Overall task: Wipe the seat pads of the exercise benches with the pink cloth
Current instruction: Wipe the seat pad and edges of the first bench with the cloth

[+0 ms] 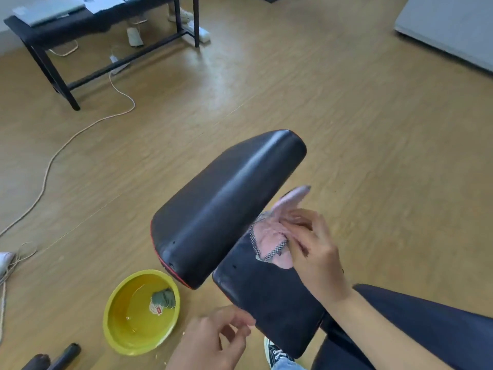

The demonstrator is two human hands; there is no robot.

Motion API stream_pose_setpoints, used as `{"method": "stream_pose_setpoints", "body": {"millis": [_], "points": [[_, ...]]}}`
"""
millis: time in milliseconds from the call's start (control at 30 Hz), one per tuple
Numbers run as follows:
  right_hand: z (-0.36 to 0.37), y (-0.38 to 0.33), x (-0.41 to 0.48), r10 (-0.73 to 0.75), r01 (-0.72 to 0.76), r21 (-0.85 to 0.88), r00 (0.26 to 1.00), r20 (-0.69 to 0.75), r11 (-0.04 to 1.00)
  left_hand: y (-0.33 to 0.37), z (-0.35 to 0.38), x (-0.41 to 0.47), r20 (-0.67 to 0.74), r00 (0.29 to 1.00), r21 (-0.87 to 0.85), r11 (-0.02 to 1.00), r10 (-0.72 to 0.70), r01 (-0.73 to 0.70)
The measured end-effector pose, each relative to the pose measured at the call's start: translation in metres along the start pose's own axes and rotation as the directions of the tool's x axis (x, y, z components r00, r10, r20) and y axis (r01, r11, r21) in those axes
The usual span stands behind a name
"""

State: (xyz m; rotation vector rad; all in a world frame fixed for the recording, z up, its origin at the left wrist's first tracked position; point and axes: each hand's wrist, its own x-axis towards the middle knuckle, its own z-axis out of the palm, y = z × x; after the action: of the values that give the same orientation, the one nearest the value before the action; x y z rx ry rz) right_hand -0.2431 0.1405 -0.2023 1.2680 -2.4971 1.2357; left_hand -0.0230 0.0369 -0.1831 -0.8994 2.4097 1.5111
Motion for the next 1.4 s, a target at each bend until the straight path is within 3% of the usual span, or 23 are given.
{"method": "stream_pose_setpoints", "body": {"millis": [133, 200, 300, 333, 500, 633, 733, 800, 867, 933, 1000, 1033, 1067, 1100, 1133, 1167, 1200, 1233, 1267, 1300, 1333, 1367, 1400], "points": [[0.049, 0.061, -0.036, 0.243, -0.227, -0.086, 0.918, 0.313, 0.97, -0.053, 0.013, 0.039, -0.035, 0.997, 0.107, 0.992, -0.067, 0.071], [0.076, 0.095, -0.06, 0.251, -0.133, -0.273, 0.852, 0.459, 0.953, -0.074, 0.018, 0.06, -0.107, 0.989, 0.155, 0.981, -0.098, 0.113], [0.104, 0.121, -0.088, 0.287, -0.116, -0.32, 0.774, 0.564, 0.94, -0.107, 0.027, 0.092, -0.176, 0.971, 0.18, 0.965, -0.16, 0.192], [0.109, 0.127, -0.092, 0.218, -0.04, -0.309, 0.793, 0.569, 0.95, -0.117, 0.029, 0.1, -0.195, 0.968, 0.207, 0.958, -0.159, 0.199], [0.12, 0.155, -0.095, -0.011, 0.247, -0.256, 0.74, 0.673, 0.935, -0.149, 0.043, 0.128, -0.204, 0.961, 0.249, 0.94, -0.185, 0.234], [0.136, 0.17, -0.114, -0.188, 0.342, -0.136, 0.759, 0.624, 0.93, -0.167, 0.05, 0.142, -0.141, 0.982, 0.331, 0.93, -0.122, 0.163], [0.134, 0.181, -0.099, -0.299, 0.5, -0.147, 0.7, 0.648, 0.853, -0.175, 0.053, 0.151, -0.103, 0.986, 0.373, 0.915, -0.128, 0.158], [0.137, 0.201, -0.079, -0.14, 0.337, -0.326, 0.854, 0.502, 0.883, -0.176, 0.058, 0.154, -0.099, 0.986, 0.352, 0.922, -0.135, 0.162], [0.143, 0.199, -0.062, 0.156, -0.035, -0.414, 0.953, 0.261, 0.909, -0.177, 0.061, 0.155, -0.122, 0.984, 0.343, 0.925, -0.128, 0.162], [0.161, 0.166, -0.065, 0.315, -0.245, -0.326, 0.932, 0.181, 0.913, -0.179, 0.063, 0.156, -0.138, 0.983, 0.35, 0.923, -0.12, 0.162], [0.192, 0.125, -0.092, 0.315, -0.236, -0.268, 0.899, 0.305, 0.934, -0.183, 0.063, 0.156, -0.142, 0.985, 0.35, 0.926, -0.097, 0.141], [0.196, 0.109, -0.112, 0.125, 0.011, -0.272, 0.871, 0.475, 0.962, -0.184, 0.062, 0.157, -0.142, 0.987, 0.346, 0.93, -0.079, 0.124], [0.199, 0.095, -0.135, -0.051, 0.281, -0.282, 0.786, 0.617, 0.918, -0.186, 0.062, 0.157, -0.141, 0.988, 0.347, 0.932, -0.061, 0.107], [0.205, 0.095, -0.135, -0.163, 0.345, -0.207, 0.787, 0.595, 0.915, -0.187, 0.062, 0.158, -0.142, 0.989, 0.354, 0.93, -0.047, 0.095], [0.207, 0.111, -0.137, -0.271, 0.488, -0.158, 0.694, 0.667, 0.859, -0.187, 0.061, 0.159, -0.144, 0.989, 0.362, 0.928, -0.043, 0.093], [0.197, 0.123, -0.119, -0.275, 0.548, -0.105, 0.564, 0.779, 0.83, -0.186, 0.06, 0.16, -0.142, 0.989, 0.364, 0.927, -0.045, 0.095], [0.188, 0.143, -0.096, -0.231, 0.472, -0.09, 0.578, 0.783, 0.877, -0.185, 0.06, 0.161, -0.135, 0.989, 0.362, 0.927, -0.052, 0.098], [0.18, 0.16, -0.07, -0.078, 0.23, -0.118, 0.695, 0.715, 0.966, -0.184, 0.059, 0.162, -0.13, 0.99, 0.362, 0.927, -0.056, 0.1], [0.177, 0.181, -0.056, 0.098, 0.014, -0.182, 0.803, 0.588, 0.983, -0.183, 0.059, 0.162, -0.128, 0.99, 0.365, 0.926, -0.059, 0.102], [0.175, 0.195, -0.044, 0.236, -0.116, -0.276, 0.86, 0.453, 0.954, -0.183, 0.058, 0.162, -0.131, 0.989, 0.368, 0.924, -0.062, 0.107], [0.177, 0.199, -0.042, 0.247, -0.114, -0.362, 0.906, 0.344, 0.925, -0.182, 0.058, 0.162, -0.132, 0.989, 0.368, 0.923, -0.068, 0.113], [0.186, 0.191, -0.052, 0.203, -0.033, -0.439, 0.916, 0.347, 0.898, -0.182, 0.058, 0.162, -0.133, 0.988, 0.365, 0.924, -0.073, 0.118], [0.194, 0.172, -0.072, 0.162, -0.001, -0.384, 0.907, 0.389, 0.923, -0.182, 0.058, 0.162, -0.133, 0.988, 0.36, 0.925, -0.075, 0.119]]}}
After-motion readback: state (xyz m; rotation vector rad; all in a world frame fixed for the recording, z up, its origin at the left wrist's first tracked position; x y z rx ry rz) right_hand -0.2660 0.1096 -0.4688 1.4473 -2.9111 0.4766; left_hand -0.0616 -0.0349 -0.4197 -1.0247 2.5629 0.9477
